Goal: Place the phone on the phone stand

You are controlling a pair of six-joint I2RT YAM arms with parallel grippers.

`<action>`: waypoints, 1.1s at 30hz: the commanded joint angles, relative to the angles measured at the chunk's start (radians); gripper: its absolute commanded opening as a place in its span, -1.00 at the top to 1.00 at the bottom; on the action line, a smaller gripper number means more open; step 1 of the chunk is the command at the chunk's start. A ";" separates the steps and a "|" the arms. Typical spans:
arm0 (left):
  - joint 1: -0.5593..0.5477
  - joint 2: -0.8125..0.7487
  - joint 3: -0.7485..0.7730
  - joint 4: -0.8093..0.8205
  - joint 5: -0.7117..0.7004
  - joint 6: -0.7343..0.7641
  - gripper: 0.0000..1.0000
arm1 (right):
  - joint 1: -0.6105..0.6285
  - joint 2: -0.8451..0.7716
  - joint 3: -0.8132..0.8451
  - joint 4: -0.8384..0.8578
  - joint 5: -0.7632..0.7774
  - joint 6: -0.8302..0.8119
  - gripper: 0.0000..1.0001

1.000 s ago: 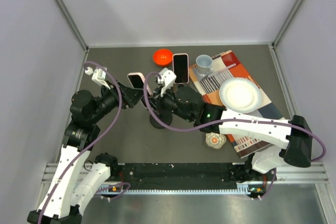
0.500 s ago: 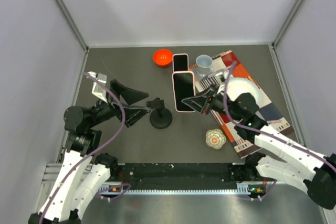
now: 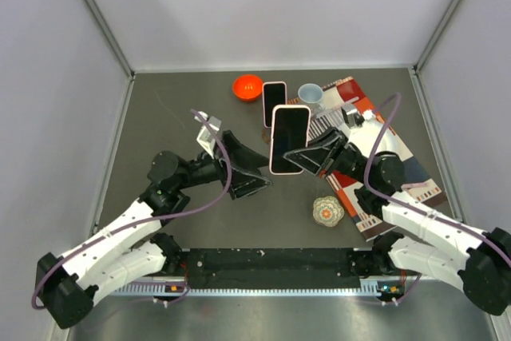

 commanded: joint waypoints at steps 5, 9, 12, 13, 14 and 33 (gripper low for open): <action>-0.110 0.108 0.030 0.179 -0.123 0.048 -0.52 | -0.004 0.054 -0.024 0.321 0.024 0.149 1.00; -0.111 0.129 0.038 0.203 -0.149 0.031 -0.33 | 0.001 0.037 -0.059 0.307 0.051 0.129 1.00; -0.114 0.150 0.044 0.225 -0.152 0.012 -0.24 | 0.013 0.037 -0.072 0.312 0.057 0.109 1.00; -0.114 0.155 0.044 0.246 -0.155 0.004 -0.24 | 0.018 0.034 -0.073 0.303 0.062 0.101 1.00; -0.114 0.167 0.044 0.260 -0.158 -0.005 -0.22 | 0.022 0.034 -0.075 0.298 0.071 0.095 1.00; -0.122 0.013 0.158 -0.296 -0.168 0.381 1.00 | 0.008 -0.201 0.164 -0.859 0.027 -0.476 -0.57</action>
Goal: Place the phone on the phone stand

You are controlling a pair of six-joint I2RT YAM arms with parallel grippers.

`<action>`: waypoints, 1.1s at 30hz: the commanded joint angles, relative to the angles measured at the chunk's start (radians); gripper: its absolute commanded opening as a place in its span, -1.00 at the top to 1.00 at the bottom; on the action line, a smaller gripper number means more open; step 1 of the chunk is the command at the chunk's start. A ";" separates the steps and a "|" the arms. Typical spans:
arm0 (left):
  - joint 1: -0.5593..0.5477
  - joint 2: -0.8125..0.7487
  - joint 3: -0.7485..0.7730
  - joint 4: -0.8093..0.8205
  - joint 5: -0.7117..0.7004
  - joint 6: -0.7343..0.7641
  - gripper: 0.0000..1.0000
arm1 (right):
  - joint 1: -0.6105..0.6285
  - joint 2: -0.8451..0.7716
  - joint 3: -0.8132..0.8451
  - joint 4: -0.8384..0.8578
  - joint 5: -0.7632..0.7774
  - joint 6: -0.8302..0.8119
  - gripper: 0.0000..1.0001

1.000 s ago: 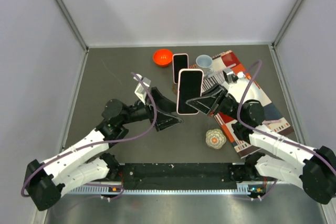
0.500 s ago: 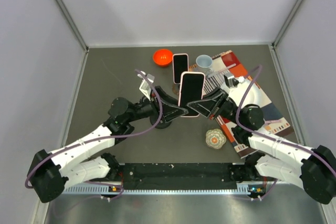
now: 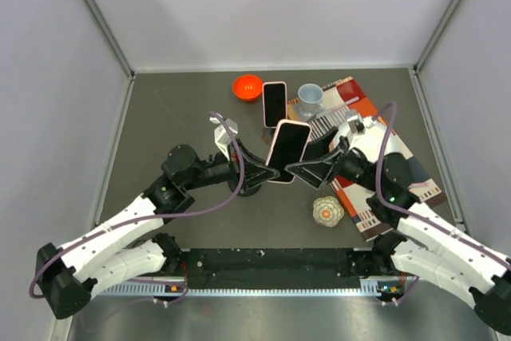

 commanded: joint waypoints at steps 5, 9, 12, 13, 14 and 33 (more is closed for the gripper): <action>0.001 -0.189 0.137 -0.513 -0.012 0.394 1.00 | -0.065 -0.026 0.440 -1.148 -0.116 -0.702 -0.76; 0.001 -0.199 0.191 -0.694 0.032 0.488 1.00 | -0.067 0.039 0.549 -1.253 -0.329 -0.854 -0.75; 0.001 -0.195 0.207 -0.757 0.087 0.525 1.00 | -0.064 0.080 0.602 -1.255 -0.360 -0.911 -0.70; 0.001 -0.189 0.212 -0.771 0.097 0.533 1.00 | -0.064 0.094 0.619 -1.260 -0.387 -0.925 -0.68; 0.001 -0.183 0.220 -0.786 0.104 0.540 1.00 | -0.065 0.111 0.654 -1.269 -0.401 -0.948 -0.63; 0.001 -0.166 0.226 -0.749 0.181 0.533 1.00 | 0.044 0.266 0.748 -1.365 -0.415 -1.094 0.06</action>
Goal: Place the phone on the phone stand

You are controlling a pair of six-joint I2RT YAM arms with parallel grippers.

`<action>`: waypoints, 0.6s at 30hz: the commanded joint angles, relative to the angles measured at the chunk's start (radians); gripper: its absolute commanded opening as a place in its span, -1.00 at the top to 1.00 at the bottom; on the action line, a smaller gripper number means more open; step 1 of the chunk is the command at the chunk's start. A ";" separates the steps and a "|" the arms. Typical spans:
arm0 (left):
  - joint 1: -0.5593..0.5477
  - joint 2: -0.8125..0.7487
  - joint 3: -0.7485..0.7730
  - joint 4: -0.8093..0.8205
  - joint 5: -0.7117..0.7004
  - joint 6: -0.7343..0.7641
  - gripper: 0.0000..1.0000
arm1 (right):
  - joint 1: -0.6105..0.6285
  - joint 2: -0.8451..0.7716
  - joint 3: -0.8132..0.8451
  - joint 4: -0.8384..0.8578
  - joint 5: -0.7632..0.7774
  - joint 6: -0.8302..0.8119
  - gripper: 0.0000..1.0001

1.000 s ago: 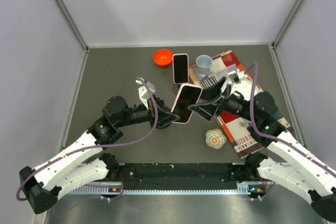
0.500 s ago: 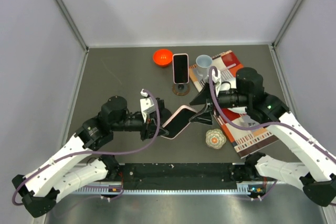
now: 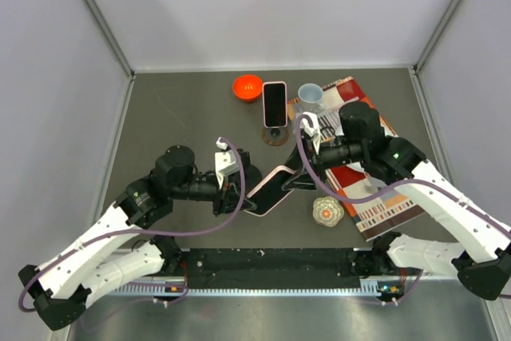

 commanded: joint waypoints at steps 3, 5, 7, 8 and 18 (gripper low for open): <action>-0.001 -0.006 0.055 0.113 0.051 0.011 1.00 | 0.017 0.014 0.041 0.007 -0.050 -0.045 0.14; -0.001 -0.004 0.053 0.113 0.054 0.013 1.00 | 0.016 0.014 0.041 0.007 -0.062 -0.045 0.20; -0.001 0.000 0.052 0.112 0.054 0.019 1.00 | 0.016 0.017 0.041 0.007 -0.073 -0.045 0.28; -0.001 0.002 0.052 0.112 0.052 0.019 1.00 | 0.016 0.020 0.039 0.005 -0.076 -0.047 0.31; -0.001 -0.012 0.094 0.049 -0.090 0.027 0.21 | 0.016 -0.023 0.000 0.022 0.000 -0.041 1.00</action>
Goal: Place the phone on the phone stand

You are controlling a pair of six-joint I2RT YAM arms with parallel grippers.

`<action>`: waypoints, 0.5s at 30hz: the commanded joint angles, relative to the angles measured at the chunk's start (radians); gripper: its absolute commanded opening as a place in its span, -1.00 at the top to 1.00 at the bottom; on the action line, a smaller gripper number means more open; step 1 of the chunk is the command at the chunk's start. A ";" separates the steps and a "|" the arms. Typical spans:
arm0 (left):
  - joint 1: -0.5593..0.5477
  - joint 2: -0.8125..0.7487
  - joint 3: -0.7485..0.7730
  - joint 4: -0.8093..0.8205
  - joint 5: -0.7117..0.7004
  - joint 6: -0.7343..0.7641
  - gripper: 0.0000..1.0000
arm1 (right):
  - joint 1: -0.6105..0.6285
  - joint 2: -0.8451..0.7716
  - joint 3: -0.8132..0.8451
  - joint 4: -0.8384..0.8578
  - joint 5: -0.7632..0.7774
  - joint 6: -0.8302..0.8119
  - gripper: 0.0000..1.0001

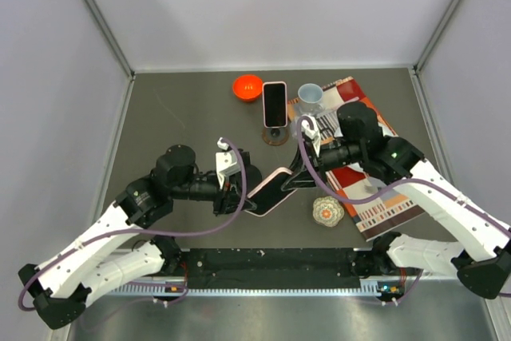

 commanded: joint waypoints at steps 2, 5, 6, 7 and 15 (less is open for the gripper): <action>-0.001 -0.046 0.093 0.051 -0.310 -0.031 -0.02 | 0.009 -0.099 -0.044 0.069 0.218 0.045 1.00; -0.001 -0.125 0.092 0.023 -0.861 -0.150 -0.18 | 0.009 -0.211 -0.126 0.111 0.541 0.139 1.00; -0.001 -0.133 0.089 0.000 -0.970 -0.195 -0.20 | 0.009 -0.241 -0.146 0.111 0.711 0.168 1.00; -0.001 -0.135 0.093 -0.036 -1.045 -0.277 -0.22 | 0.009 -0.277 -0.190 0.114 0.778 0.212 1.00; -0.003 -0.015 0.112 -0.133 -1.084 -0.353 0.17 | 0.009 -0.483 -0.310 0.118 1.002 0.280 1.00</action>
